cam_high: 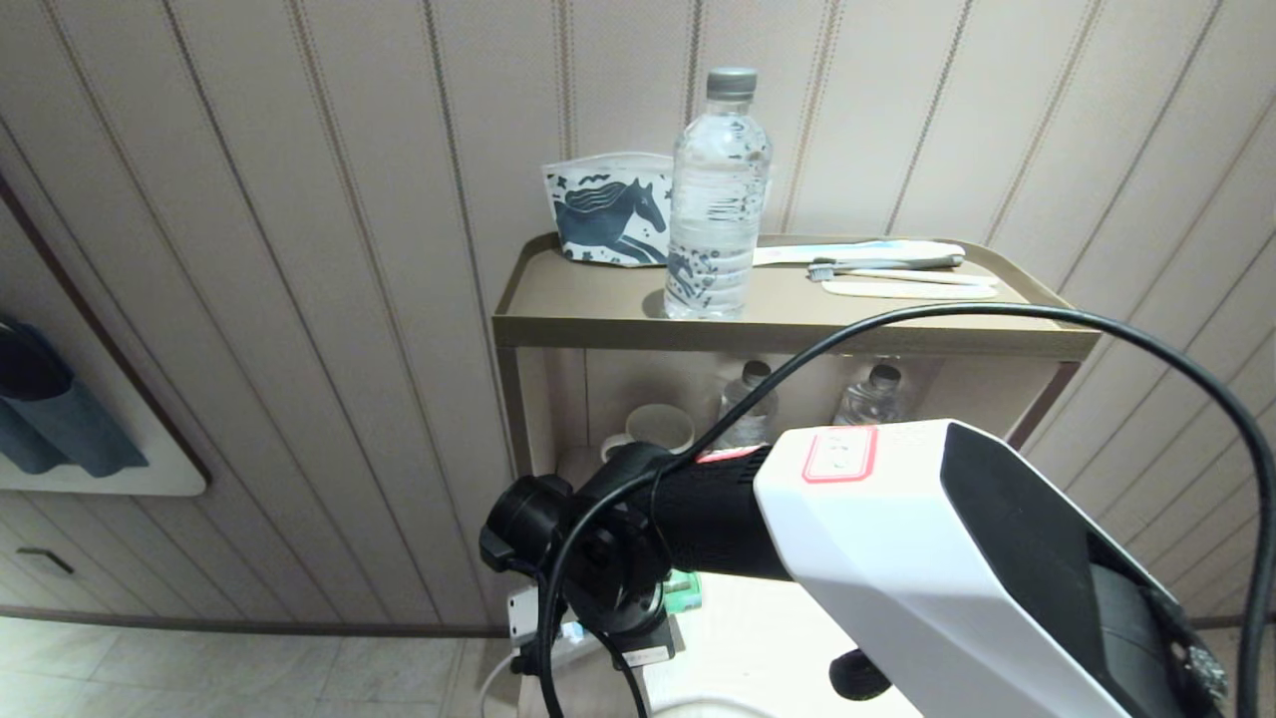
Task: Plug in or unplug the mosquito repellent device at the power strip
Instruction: Insert the plug into the socket
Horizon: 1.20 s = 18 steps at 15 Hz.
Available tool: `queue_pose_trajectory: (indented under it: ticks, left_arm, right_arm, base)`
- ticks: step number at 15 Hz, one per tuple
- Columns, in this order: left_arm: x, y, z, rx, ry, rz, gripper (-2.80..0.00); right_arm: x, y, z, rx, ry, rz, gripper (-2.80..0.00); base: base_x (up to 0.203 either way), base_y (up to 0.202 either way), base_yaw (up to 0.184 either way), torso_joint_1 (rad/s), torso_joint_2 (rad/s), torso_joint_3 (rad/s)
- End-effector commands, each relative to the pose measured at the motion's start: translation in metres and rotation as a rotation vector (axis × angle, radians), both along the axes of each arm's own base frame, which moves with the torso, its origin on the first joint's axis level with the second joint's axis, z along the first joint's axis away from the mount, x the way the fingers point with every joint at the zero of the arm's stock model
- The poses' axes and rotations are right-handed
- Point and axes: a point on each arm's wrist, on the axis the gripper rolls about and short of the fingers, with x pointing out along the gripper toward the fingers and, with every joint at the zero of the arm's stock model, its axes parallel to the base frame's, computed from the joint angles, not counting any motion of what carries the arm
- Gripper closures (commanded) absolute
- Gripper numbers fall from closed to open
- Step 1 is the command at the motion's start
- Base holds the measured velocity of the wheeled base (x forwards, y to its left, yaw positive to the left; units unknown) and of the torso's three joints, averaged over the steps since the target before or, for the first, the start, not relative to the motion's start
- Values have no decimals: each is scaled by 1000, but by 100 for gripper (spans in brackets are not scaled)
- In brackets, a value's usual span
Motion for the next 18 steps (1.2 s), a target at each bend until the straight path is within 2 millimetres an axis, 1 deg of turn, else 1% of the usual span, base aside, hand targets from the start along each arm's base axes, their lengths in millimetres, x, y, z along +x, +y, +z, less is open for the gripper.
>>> queue_pose_trajectory:
  ticks: [1,6,9,10,12,18]
  left_arm:
    - [0,0,0,0,-1,-1,0]
    - [0,0,0,0,-1,-2,0]
    - [0,0,0,0,-1,-1,0]
    - [0,0,0,0,-1,-1,0]
    - [0,0,0,0,-1,-1,0]
    - [0,0,0,-1,-1,-1,0]
  right_arm:
    - [-1,0,3,1,-6,3,0]
    - [3,5,-1,36,-30,3,0]
    - [10,11,-15,61,-48,-1,0]
    - [16,9,-21,58,-46,-13,0]
    - [19,8,-25,52,-42,-22,0]
    - [16,0,-15,31,-25,-33,0]
  base:
    - [0,0,0,0,0,0]
    - [0,0,0,0,0,0]
    - [0,0,0,0,0,0]
    - [0,0,0,0,0,0]
    - [0,0,0,0,0,0]
    - [0,0,0,0,0,0]
